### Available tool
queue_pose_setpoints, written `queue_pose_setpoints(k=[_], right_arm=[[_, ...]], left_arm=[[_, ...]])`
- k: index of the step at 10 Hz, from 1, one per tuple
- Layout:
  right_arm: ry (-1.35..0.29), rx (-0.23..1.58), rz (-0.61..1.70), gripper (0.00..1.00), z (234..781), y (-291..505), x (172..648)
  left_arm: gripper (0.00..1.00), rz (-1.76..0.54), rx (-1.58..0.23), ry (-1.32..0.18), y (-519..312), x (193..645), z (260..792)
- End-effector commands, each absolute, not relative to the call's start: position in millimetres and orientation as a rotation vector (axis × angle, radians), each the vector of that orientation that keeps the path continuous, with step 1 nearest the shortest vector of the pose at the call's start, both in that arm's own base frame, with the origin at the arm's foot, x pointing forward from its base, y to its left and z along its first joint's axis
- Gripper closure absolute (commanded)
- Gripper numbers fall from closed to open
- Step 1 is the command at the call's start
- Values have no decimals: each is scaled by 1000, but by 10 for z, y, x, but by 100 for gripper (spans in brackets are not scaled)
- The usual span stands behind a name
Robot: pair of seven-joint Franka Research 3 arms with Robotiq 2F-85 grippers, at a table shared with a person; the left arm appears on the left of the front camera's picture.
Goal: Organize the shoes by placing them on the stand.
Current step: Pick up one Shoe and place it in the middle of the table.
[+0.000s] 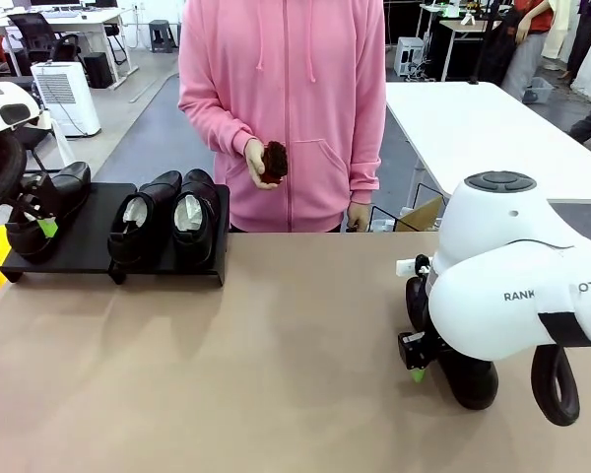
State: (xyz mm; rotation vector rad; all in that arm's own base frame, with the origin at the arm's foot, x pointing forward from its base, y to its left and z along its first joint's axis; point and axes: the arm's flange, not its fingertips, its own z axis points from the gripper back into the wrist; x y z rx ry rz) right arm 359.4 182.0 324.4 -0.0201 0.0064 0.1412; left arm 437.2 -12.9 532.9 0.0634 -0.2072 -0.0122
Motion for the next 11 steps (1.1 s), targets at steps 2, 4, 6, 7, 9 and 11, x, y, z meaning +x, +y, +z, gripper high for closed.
queue_pose_setpoints(k=[2,4,6,7,9,11], right_arm=[[-6,-50,125,100,3216,1746,3492],[-19,-71,111,100,3296,1724,3491],[-49,-107,100,100,3437,1731,3482],[-64,-134,92,100,3511,1750,3475],[-100,-186,-1,100,3730,1920,3424],[-225,-94,-186,100,4175,2413,3360]], left_arm=[[7,-13,53,-218,-114,4355,5310],[7,-13,53,-218,-114,4355,5310],[7,-13,53,-218,-114,4355,5310],[7,-13,53,-218,-114,4355,5310],[7,-13,53,-218,-114,4355,5310],[7,-13,53,-218,-114,4355,5310]])
